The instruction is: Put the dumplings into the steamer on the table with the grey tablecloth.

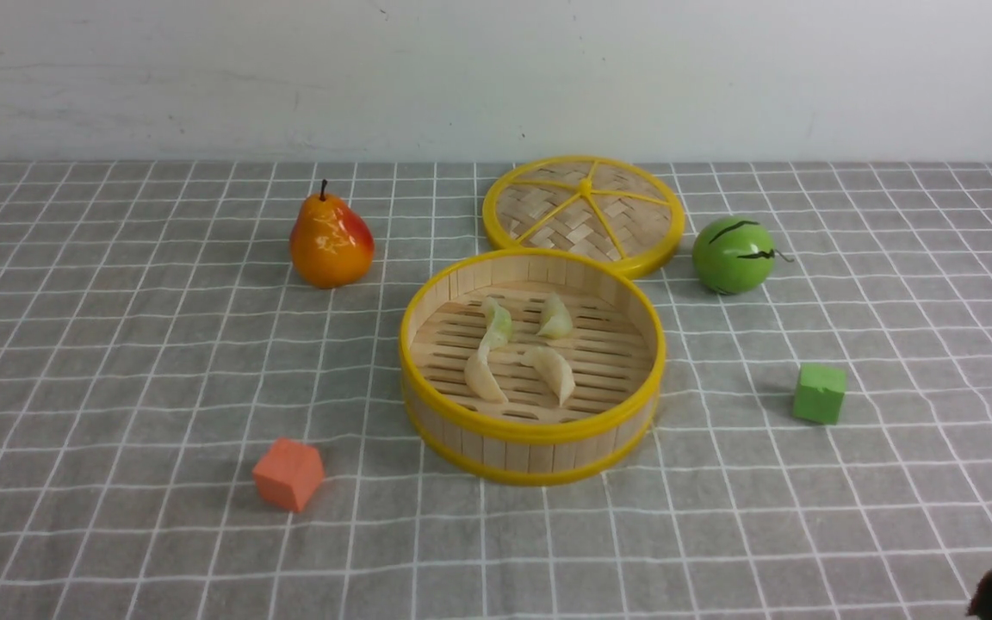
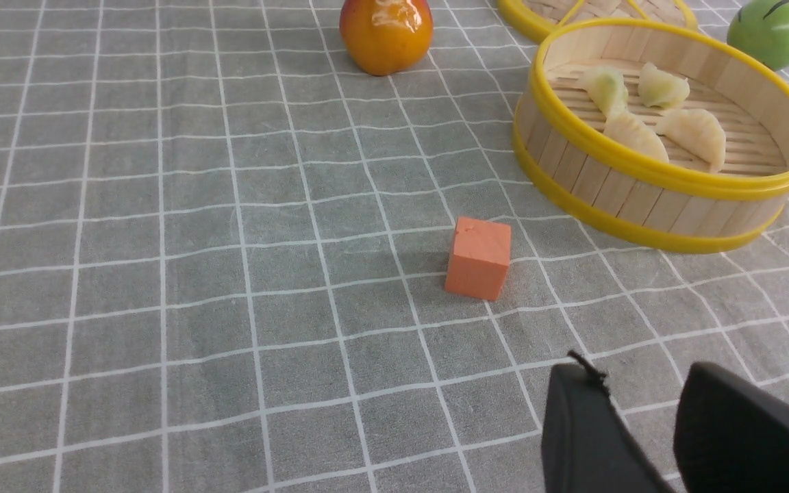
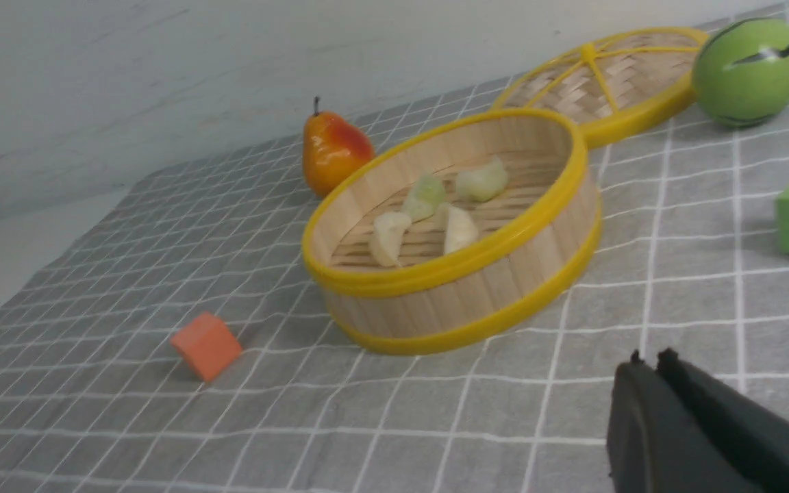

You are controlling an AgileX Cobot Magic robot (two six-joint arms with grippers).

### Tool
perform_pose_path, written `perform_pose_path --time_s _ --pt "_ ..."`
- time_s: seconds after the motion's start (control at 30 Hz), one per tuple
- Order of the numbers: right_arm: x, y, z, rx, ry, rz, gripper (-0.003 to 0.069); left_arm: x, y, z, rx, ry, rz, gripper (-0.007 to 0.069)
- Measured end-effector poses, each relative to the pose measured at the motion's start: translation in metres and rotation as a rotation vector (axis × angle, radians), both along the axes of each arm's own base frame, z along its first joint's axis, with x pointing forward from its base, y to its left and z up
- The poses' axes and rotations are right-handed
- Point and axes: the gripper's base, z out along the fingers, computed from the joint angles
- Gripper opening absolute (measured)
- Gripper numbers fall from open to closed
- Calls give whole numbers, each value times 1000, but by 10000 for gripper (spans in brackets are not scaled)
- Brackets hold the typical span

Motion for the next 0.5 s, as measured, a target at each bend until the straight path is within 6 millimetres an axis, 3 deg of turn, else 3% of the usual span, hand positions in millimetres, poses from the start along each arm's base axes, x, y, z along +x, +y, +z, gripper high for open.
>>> perform_pose_path --time_s 0.17,0.33,0.5 --pt "-7 -17 10 7 -143 -191 -2 0 0 0 -1 1 0 210" --pt "-16 -28 17 -226 -318 -360 -2 0 0 0 -2 1 0 216" --pt "-14 -29 5 -331 -203 -359 -2 0 0 -1 2 11 3 217"
